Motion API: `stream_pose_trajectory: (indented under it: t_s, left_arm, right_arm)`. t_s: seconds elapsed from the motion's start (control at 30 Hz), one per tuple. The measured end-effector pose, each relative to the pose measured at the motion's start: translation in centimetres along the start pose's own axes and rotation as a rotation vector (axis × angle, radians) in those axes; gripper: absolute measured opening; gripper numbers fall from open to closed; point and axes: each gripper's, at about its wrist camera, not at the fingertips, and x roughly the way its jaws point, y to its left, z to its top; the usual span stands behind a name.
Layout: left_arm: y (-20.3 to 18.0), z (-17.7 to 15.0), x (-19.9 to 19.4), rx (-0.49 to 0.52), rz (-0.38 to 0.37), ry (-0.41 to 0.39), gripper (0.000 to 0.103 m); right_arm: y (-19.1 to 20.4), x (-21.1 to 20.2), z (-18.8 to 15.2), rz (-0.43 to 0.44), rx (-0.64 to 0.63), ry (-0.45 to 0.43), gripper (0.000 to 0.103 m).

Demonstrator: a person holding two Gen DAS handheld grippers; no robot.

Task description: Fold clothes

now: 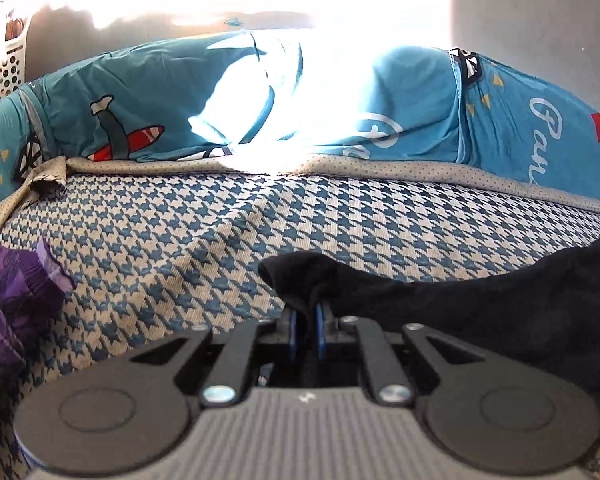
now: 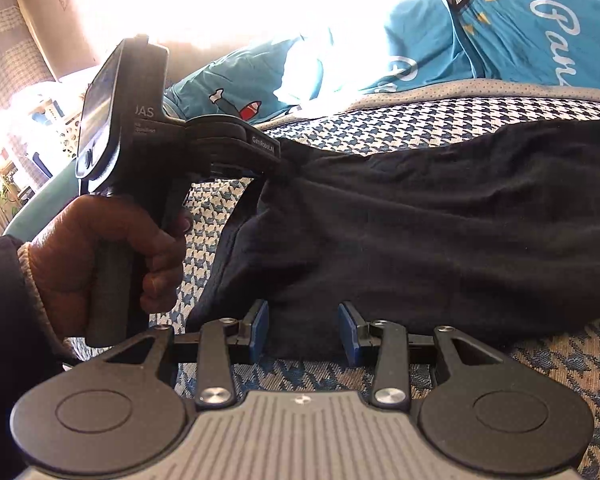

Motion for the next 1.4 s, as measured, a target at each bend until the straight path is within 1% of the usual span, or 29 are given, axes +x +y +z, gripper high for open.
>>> stream_pose_trajectory:
  t_s: [0.07,0.13,0.2,0.23,0.27,0.33,0.37,0.4,0.47,0.53,0.63,0.73,0.77,0.83,0.9,0.93,1.03,1.17,1.23,1.3,1.33,1.4]
  left_arm:
    - [-0.4,0.2,1.0,0.026,0.016,0.001,0.008]
    - [-0.4,0.0,2.3,0.03,0.035,0.068,0.008]
    - [-0.3,-0.3,3.7,0.029,0.056,0.146,0.013]
    - [-0.1,-0.3,3.7,0.014,0.06,0.157,0.016]
    - [0.2,-0.2,3.3,-0.002,0.058,0.159,0.016]
    - [1.1,-0.2,2.6,-0.025,0.085,0.157,0.024]
    - [1.5,-0.2,2.3,-0.037,0.103,0.154,0.035]
    - [2.0,-0.2,2.0,-0.045,0.132,0.148,0.039]
    - [2.9,-0.1,1.2,-0.061,0.187,0.127,0.036]
    - [4.0,0.2,0.0,-0.094,0.213,0.103,0.037]
    - [5.4,0.3,-1.8,-0.178,0.181,0.082,0.039]
    - [5.1,0.0,-3.1,-0.204,0.128,0.065,0.045]
    - [4.5,0.0,-3.5,-0.195,0.102,0.059,0.047]
    - [3.0,-0.1,-3.8,-0.153,0.056,0.045,0.055]
    - [1.5,-0.2,-3.9,-0.123,0.016,0.039,0.069]
    - [0.9,-0.3,-3.9,-0.116,0.002,0.037,0.072]
    - [-0.2,-0.4,-3.5,-0.11,-0.024,0.045,0.073]
    - [-1.1,-0.7,-2.9,-0.103,-0.046,0.065,0.073]
    - [-1.4,-0.9,-2.5,-0.101,-0.055,0.076,0.073]
    - [-1.5,-0.9,-2.2,-0.102,-0.06,0.088,0.073]
    - [-1.6,-0.9,-2.1,-0.102,-0.062,0.091,0.073]
    - [-1.7,-0.9,-1.9,-0.102,-0.065,0.094,0.073]
  right_arm:
    - [0.0,0.1,0.0,-0.004,0.002,0.002,0.038]
    - [0.0,0.2,-0.2,-0.014,0.001,0.008,0.038]
    - [-0.2,0.2,-0.2,-0.021,0.001,0.014,0.038]
    - [-0.2,0.2,-0.3,-0.024,0.002,0.016,0.038]
    - [-0.3,0.2,-0.2,-0.026,0.006,0.015,0.038]
    - [-0.6,0.1,-0.1,-0.031,0.015,0.009,0.038]
    - [-0.8,0.0,0.0,-0.034,0.02,0.005,0.038]
    - [-0.9,0.0,0.0,-0.036,0.025,0.003,0.038]
    - [-1.3,-0.1,0.0,-0.042,0.033,0.0,0.038]
    - [-1.5,-0.4,0.0,-0.055,0.026,-0.014,0.038]
    - [-2.3,-1.3,0.5,-0.07,0.03,-0.044,0.038]
    - [-3.9,-2.3,1.6,-0.092,0.052,-0.062,0.038]
    - [-4.5,-2.6,2.0,-0.099,0.06,-0.069,0.038]
    - [-5.7,-3.4,3.0,-0.113,0.07,-0.087,0.038]
    - [-7.0,-4.2,3.9,-0.132,0.057,-0.106,0.039]
    - [-7.6,-4.5,4.3,-0.151,0.042,-0.113,0.039]
    - [-9.8,-4.9,5.6,-0.207,0.012,-0.124,0.043]
    - [-12.3,-4.6,6.9,-0.238,0.031,-0.129,0.044]
    - [-12.7,-4.2,7.3,-0.235,0.014,-0.134,0.044]
    - [-12.8,-3.7,7.7,-0.233,-0.019,-0.134,0.046]
    - [-12.8,-3.3,7.9,-0.238,-0.036,-0.136,0.049]
    - [-12.8,-2.3,8.5,-0.253,-0.075,-0.145,0.051]
